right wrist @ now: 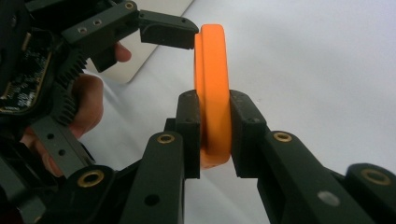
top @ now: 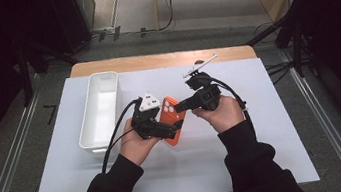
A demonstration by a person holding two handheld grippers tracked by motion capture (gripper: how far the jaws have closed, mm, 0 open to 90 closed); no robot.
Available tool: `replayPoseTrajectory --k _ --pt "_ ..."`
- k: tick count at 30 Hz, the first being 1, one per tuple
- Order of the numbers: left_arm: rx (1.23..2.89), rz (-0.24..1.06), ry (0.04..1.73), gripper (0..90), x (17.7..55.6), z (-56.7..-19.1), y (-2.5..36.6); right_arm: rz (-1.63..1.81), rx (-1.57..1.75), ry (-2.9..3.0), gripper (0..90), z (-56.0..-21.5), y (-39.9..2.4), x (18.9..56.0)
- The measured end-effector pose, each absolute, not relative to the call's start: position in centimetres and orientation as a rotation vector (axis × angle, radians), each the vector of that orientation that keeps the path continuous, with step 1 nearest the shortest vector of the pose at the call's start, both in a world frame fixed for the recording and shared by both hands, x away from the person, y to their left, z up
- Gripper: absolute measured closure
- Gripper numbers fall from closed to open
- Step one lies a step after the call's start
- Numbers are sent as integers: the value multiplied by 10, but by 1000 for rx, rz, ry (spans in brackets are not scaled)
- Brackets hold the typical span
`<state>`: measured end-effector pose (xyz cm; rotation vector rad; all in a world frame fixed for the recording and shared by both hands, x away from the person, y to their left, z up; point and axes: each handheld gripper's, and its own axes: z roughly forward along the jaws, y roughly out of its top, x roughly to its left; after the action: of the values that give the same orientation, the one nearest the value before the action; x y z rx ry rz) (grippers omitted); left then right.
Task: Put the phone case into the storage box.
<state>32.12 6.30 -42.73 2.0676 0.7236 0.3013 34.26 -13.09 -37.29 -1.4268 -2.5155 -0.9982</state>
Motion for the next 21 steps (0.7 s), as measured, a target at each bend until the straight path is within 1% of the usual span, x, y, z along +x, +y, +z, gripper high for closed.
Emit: replayPoseTrajectory --k 6,14,21 --pt "2053 291 715 0 320 -427 61 -993 -1425 -2512 743 -373 -129 341" --pt "2040 324 734 0 321 -430 57 -997 -1412 -2507 743 -374 -126 340" --pt "2027 355 737 72 320 -429 57 -1007 -1418 -2493 743 -373 -125 340"
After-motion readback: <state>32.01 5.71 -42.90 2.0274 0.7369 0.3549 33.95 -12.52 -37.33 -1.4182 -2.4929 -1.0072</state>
